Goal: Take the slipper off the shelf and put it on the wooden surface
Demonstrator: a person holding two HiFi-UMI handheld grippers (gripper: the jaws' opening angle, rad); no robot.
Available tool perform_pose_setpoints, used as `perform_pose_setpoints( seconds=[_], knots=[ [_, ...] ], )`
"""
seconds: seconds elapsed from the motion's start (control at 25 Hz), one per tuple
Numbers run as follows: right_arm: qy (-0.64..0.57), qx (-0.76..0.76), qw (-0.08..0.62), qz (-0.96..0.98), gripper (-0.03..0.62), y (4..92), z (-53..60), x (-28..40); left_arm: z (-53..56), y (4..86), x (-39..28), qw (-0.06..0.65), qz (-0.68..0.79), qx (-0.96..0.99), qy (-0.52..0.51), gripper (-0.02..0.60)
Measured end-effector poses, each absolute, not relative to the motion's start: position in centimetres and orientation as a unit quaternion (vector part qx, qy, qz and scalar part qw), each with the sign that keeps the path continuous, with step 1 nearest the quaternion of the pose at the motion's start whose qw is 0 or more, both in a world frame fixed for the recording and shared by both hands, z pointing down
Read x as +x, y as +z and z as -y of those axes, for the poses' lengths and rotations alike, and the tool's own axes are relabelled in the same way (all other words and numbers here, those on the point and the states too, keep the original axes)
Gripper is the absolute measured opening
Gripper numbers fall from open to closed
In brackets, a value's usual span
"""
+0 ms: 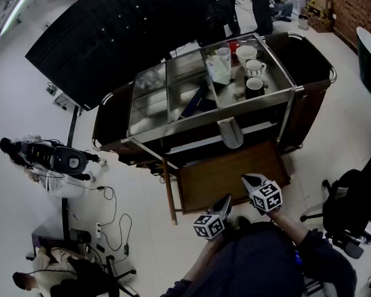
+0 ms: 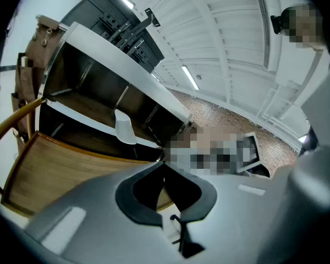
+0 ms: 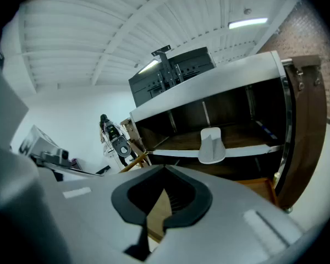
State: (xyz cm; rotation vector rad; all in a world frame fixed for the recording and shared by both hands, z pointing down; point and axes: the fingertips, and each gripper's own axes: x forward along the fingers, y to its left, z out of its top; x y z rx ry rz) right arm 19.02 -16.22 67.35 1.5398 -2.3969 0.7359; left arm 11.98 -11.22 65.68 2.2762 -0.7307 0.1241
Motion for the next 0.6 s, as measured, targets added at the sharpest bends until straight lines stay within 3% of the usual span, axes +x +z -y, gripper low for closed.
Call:
perform_pose_setpoints(
  seconds=[0.2,0.24,0.28,0.6],
  knots=[
    [0.191,0.542,0.128,0.808,0.007,68.0,26.7,20.6,12.8,65.6,8.4,0.350,0.305,0.884,0.061,0.005],
    [0.183,0.544,0.139,0.807,0.089,68.3,29.1,21.0,12.8,65.7,7.8,0.350,0.311,0.882,0.060,0.005],
    [0.177,0.544,0.152,0.806,0.133,68.7,31.5,21.4,12.8,65.9,7.3,0.352,0.316,0.879,0.059,0.005],
    [0.202,0.575,0.261,0.749,0.140,75.5,45.0,24.2,11.0,66.6,4.8,0.361,0.344,0.864,0.070,0.005]
  ],
)
